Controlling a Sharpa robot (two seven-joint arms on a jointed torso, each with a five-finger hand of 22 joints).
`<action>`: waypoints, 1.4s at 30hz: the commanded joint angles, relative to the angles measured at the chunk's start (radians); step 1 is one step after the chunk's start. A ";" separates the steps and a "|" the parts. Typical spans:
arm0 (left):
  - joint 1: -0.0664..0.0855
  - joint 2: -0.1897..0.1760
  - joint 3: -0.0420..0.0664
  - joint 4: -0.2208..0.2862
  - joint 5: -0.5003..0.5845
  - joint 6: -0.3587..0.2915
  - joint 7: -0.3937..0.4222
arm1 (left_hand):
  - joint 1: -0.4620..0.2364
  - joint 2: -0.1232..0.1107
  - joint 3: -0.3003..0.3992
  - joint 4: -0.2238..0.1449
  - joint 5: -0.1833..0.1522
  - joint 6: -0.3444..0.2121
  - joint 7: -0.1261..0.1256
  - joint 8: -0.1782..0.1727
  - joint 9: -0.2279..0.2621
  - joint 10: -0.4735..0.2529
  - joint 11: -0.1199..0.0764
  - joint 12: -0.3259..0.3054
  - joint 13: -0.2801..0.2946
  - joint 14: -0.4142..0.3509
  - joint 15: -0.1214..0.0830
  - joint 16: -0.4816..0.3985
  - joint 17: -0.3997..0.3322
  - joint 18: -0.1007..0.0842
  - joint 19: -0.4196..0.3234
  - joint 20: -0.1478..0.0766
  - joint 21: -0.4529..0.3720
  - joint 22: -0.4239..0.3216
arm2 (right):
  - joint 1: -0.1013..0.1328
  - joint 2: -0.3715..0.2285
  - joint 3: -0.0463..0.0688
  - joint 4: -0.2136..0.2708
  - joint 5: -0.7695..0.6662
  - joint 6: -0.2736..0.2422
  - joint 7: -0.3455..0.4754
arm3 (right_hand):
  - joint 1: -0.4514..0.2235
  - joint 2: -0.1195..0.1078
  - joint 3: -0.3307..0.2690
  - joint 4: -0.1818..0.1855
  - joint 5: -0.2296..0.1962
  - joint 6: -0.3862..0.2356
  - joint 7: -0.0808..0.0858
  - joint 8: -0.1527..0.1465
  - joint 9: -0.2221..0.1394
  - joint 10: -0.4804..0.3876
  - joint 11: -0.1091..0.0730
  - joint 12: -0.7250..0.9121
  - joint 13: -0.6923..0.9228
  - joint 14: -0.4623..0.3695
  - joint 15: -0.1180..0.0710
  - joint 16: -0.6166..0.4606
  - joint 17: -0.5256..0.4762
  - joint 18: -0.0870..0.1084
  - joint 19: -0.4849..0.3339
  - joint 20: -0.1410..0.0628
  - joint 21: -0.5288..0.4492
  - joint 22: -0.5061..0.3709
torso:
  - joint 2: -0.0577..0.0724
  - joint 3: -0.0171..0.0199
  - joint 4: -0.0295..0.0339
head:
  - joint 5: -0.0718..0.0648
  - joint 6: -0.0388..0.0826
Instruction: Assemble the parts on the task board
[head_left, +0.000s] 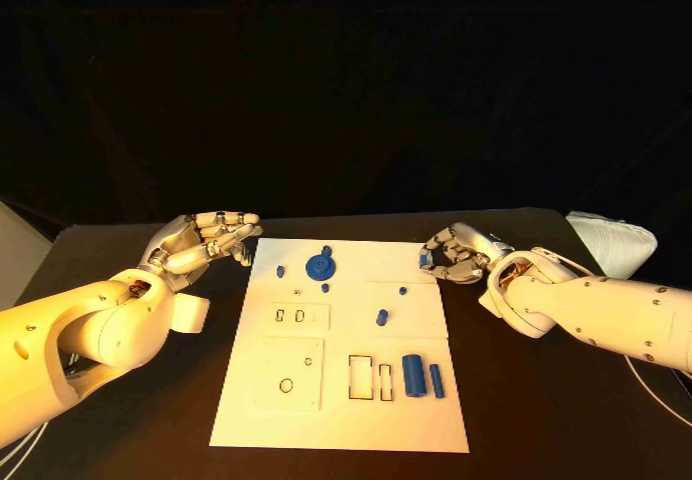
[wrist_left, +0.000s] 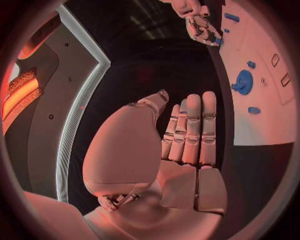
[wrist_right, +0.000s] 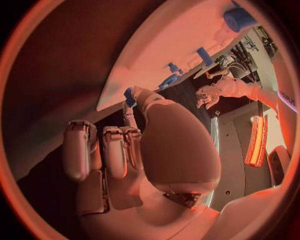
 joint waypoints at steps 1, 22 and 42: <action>0.000 0.001 0.000 0.001 0.004 0.013 0.006 | -0.001 -0.005 0.005 0.000 -0.003 -0.006 0.003 -0.004 0.001 -0.008 0.000 -0.005 0.000 -0.006 -0.001 0.006 -0.001 0.014 -0.007 -0.002 0.003 0.001 | 0.010 -0.001 0.001 0.026 -0.016 -0.050 -0.043 | -0.004 0.004 0.008 -0.001 0.005 0.006 -0.001 0.005 0.007 0.100 -0.005 0.008 0.257 0.101 -0.007 0.006 0.231 -0.008 0.006 -0.008 0.007 0.121 | -0.002 -0.0008 -0.0004 | 0.000 0.001; 0.000 0.019 -0.001 -0.009 0.002 0.007 -0.003 | -0.005 -0.006 0.008 -0.002 -0.003 -0.009 0.004 -0.006 0.001 0.000 -0.001 0.001 0.002 -0.003 -0.002 0.010 -0.001 0.015 -0.010 -0.001 0.009 0.004 | 0.067 0.167 0.001 0.214 -0.195 -0.018 -0.233 | -0.010 -0.001 0.019 -0.012 -0.005 0.011 -0.005 0.012 0.011 0.101 -0.008 0.009 0.259 0.101 -0.010 0.007 0.233 -0.009 0.008 -0.011 0.010 0.125 | -0.014 -0.0100 0.0010 | 0.019 -0.011; 0.000 0.028 -0.002 -0.009 -0.012 0.001 -0.035 | -0.039 0.009 -0.018 -0.056 -0.004 -0.008 -0.021 0.056 0.032 0.003 -0.035 0.257 0.162 0.052 -0.028 0.139 0.100 0.015 -0.008 -0.023 0.077 0.037 | -0.001 0.322 -0.008 0.173 -0.309 0.031 -0.361 | -0.016 0.000 0.025 -0.013 -0.007 0.008 -0.004 0.012 0.011 0.100 -0.008 0.007 0.257 0.101 -0.010 0.006 0.231 -0.008 0.006 -0.011 0.005 0.122 | -0.011 -0.0073 0.0020 | 0.038 -0.028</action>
